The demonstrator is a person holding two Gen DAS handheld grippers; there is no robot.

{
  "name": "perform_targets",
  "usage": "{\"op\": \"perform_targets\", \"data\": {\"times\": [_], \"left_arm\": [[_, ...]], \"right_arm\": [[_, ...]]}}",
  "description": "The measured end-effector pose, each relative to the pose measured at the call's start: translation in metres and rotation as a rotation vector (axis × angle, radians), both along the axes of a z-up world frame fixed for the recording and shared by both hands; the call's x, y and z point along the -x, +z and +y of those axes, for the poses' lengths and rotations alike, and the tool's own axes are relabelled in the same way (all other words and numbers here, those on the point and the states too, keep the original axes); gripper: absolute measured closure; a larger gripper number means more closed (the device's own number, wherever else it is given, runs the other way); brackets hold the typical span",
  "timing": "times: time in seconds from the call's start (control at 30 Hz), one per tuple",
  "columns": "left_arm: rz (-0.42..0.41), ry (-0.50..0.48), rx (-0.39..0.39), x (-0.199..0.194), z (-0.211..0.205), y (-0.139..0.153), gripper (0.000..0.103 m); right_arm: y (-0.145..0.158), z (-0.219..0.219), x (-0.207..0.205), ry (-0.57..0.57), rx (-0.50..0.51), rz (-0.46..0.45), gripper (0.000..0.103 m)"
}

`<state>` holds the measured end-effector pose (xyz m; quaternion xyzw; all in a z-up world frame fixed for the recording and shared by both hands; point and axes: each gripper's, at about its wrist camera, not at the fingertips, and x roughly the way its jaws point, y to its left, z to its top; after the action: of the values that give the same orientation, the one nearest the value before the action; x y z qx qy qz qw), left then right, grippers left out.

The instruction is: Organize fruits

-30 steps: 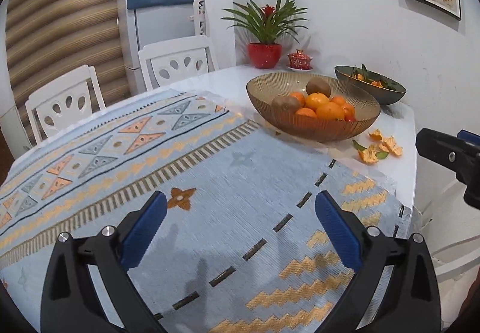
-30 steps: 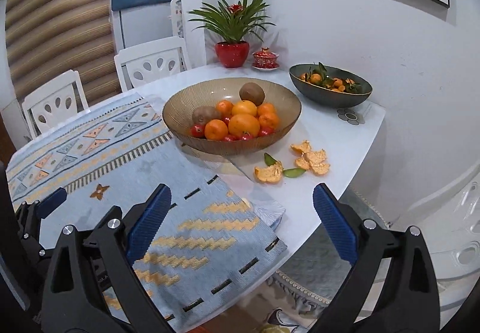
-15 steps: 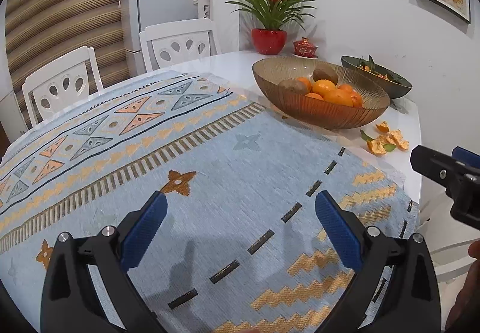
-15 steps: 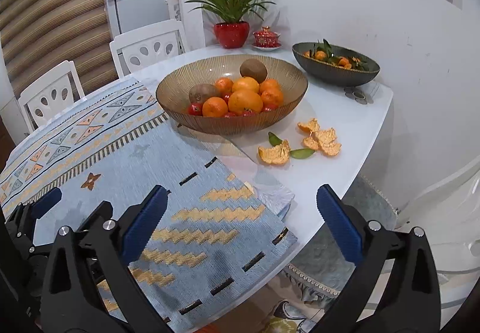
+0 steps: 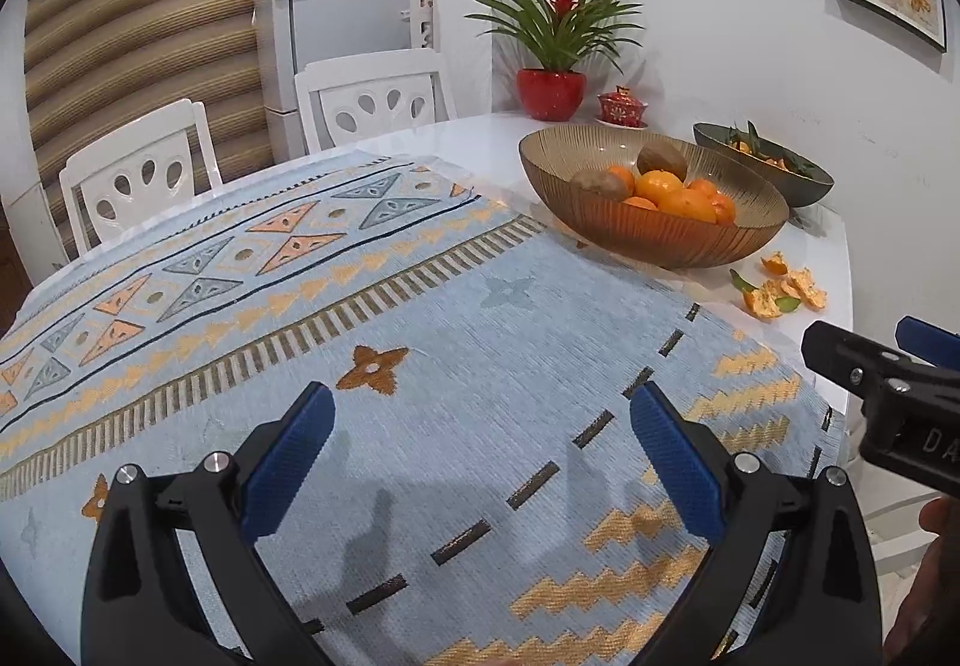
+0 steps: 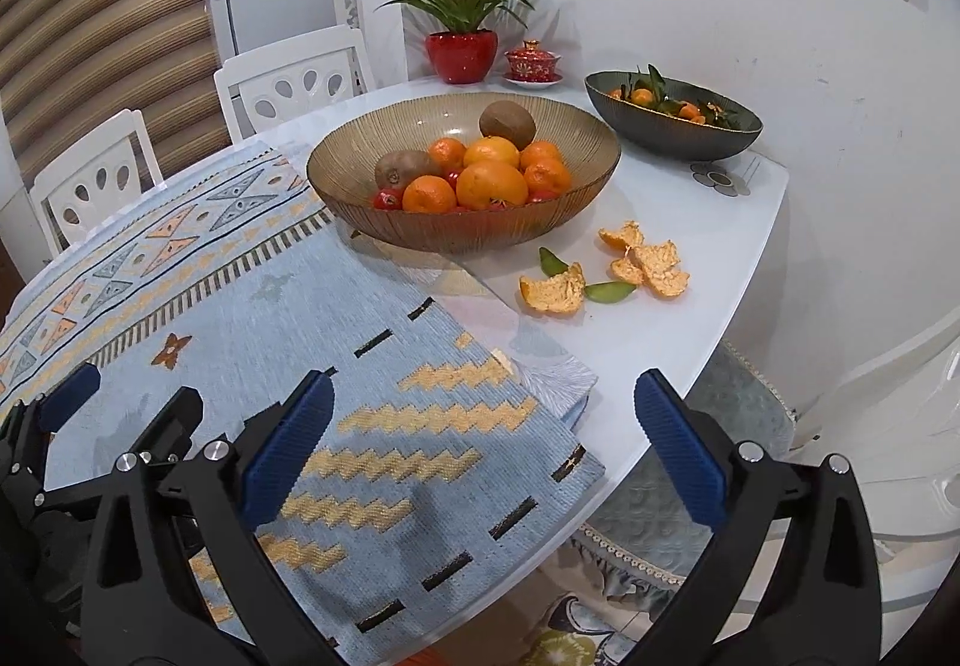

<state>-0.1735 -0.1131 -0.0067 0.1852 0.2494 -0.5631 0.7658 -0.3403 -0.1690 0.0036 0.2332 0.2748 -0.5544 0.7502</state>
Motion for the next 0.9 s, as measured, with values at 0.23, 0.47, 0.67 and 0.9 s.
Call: {"op": "perform_targets", "data": {"times": [0.23,0.47,0.67,0.9], "left_arm": [[0.002,0.002,-0.017,0.0003,-0.0018,-0.001,0.005],[0.016,0.012,-0.025,-0.0035,-0.0024,-0.0015,0.005],[0.002,0.012,-0.026,-0.0025,-0.0022,-0.0021,0.005],[-0.005,0.012,-0.023,-0.0018,-0.0007,-0.0018,0.005]], "right_arm": [[-0.0027,0.0004,-0.0038,0.017,-0.014,-0.004,0.003],[-0.0023,0.0003,-0.0034,0.018,-0.011,-0.005,0.003],[-0.003,0.0,-0.0035,0.016,-0.016,-0.005,0.003],[-0.0022,0.0008,-0.0042,0.013,-0.008,0.004,0.003]]}}
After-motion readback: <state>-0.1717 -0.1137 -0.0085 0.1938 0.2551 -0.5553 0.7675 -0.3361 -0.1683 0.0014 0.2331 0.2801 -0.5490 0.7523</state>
